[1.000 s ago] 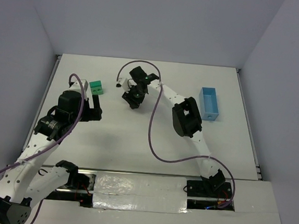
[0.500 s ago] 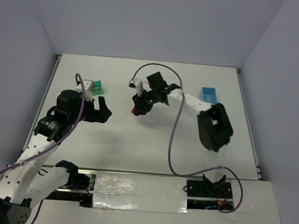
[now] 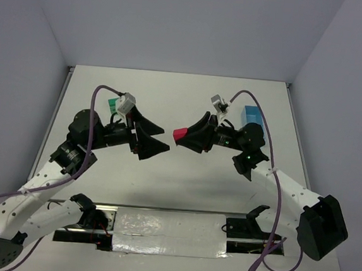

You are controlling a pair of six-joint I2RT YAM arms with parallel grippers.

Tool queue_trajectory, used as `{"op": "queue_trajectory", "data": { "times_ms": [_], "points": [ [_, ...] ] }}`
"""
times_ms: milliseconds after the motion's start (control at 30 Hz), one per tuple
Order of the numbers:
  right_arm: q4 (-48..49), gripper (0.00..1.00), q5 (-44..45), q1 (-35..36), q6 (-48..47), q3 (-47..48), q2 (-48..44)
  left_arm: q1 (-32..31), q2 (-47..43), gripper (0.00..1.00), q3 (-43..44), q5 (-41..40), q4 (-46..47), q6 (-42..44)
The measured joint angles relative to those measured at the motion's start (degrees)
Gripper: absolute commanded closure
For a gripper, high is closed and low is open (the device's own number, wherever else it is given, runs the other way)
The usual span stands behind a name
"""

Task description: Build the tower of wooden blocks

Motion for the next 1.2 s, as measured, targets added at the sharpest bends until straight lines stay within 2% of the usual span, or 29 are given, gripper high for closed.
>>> {"op": "queue_trajectory", "data": {
  "times_ms": [100, 333, 700, 1200],
  "points": [
    [3.3, 1.00, -0.4, 0.0, 4.5, -3.1, -3.7, -4.8, 2.1, 0.02, 1.1, -0.6, 5.0, -2.1],
    [7.7, 1.00, -1.9, 0.0, 7.9, -4.5, -12.4, -11.3, 5.5, 0.11, 3.6, -4.5, 7.1, -2.7],
    [8.3, 1.00, -2.8, -0.1, 8.7, -4.8, -12.0, -12.6, 7.7, 0.27, 5.4, -5.7, 8.4, -2.6],
    [8.5, 1.00, -2.9, -0.1, 8.9, -5.2, -11.0, -12.6, 7.7, 0.30, 6.3, -5.8, 8.8, -2.7]
  ]
}}
